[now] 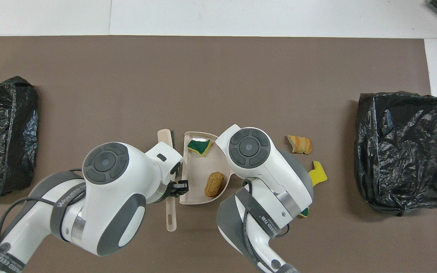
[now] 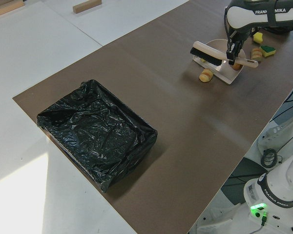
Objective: Sweep and dump trash in bin
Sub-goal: 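Sweep the sponge and bread into the dustpan with the left gripper's brush, then sweep the remaining bread into the dustpan with the brush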
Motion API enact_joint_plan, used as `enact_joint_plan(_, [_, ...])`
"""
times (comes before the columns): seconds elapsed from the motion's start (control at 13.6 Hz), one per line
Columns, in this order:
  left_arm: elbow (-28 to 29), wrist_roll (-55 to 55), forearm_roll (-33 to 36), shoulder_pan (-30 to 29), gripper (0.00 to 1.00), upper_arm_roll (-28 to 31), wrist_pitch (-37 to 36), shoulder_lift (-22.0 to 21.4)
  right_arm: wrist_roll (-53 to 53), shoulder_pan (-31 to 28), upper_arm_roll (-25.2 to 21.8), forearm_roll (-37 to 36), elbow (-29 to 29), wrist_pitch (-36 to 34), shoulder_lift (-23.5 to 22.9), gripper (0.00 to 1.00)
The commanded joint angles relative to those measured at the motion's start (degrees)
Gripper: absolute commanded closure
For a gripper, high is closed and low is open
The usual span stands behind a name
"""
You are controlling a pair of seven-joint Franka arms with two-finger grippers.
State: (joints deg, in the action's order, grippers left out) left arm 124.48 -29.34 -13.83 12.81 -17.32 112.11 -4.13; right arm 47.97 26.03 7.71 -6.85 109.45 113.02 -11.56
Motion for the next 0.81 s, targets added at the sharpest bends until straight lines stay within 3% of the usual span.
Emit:
enact_joint_plan(0.0, [3.55,0.51,1.09,-4.89,1.00,-0.61,-2.24,-2.62,2.39,-0.28,0.11,1.40,0.15,1.85,-0.13,1.00])
enact_joint_plan(0.29, [9.10,4.46,1.09,-4.12,1.00,-0.87,0.47,-2.02,2.39,-0.28,0.11,1.40,0.49,1.68,0.04,1.00])
enact_joint_plan(0.74, [9.11,4.21,0.39,6.86,1.00,-0.96,4.88,-0.61,3.44,-0.54,0.11,1.31,0.23,0.71,0.04,1.00])
